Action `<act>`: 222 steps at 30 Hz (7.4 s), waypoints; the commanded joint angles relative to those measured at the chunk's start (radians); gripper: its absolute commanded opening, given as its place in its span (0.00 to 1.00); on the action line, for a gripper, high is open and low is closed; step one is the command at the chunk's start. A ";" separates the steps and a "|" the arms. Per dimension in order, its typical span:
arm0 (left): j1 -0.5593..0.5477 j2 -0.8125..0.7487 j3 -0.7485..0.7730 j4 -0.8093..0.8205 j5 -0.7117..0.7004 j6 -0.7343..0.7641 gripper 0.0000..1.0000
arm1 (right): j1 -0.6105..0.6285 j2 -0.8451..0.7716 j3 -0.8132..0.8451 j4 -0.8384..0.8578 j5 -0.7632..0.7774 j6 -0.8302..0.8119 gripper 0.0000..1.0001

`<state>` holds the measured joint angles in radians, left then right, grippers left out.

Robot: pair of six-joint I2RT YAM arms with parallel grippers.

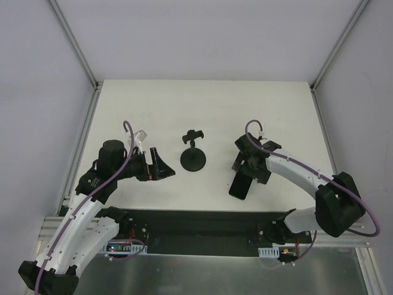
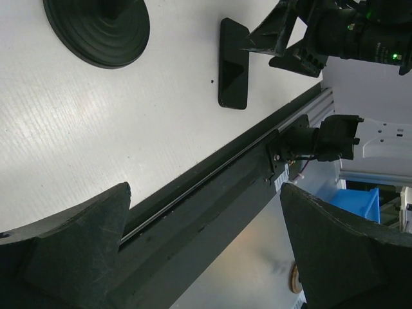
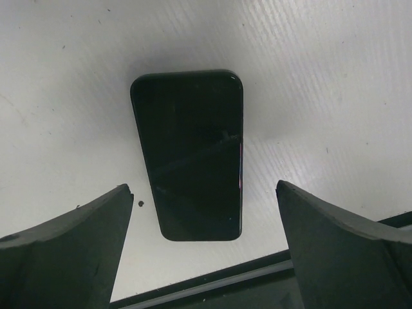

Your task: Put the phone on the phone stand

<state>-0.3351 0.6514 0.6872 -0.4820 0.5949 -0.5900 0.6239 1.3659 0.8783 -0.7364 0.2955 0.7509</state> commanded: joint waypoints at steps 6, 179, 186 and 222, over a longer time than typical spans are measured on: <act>-0.015 -0.022 -0.018 0.036 -0.004 -0.018 0.99 | 0.031 0.120 0.065 0.015 0.037 0.093 0.96; -0.705 0.626 0.057 0.572 -0.574 -0.195 0.66 | 0.023 -0.109 -0.200 0.565 -0.386 -0.062 0.01; -0.705 0.755 0.110 0.617 -0.584 -0.167 0.70 | 0.023 -0.241 -0.220 0.569 -0.406 -0.018 0.01; -0.657 0.143 -0.005 0.526 -0.119 0.105 0.00 | 0.019 -0.660 -0.163 0.506 -1.042 -0.814 0.97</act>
<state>-0.9997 0.8288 0.6716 0.0387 0.4210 -0.5037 0.6456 0.6907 0.7113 -0.2718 -0.5465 0.0196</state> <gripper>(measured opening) 0.052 0.966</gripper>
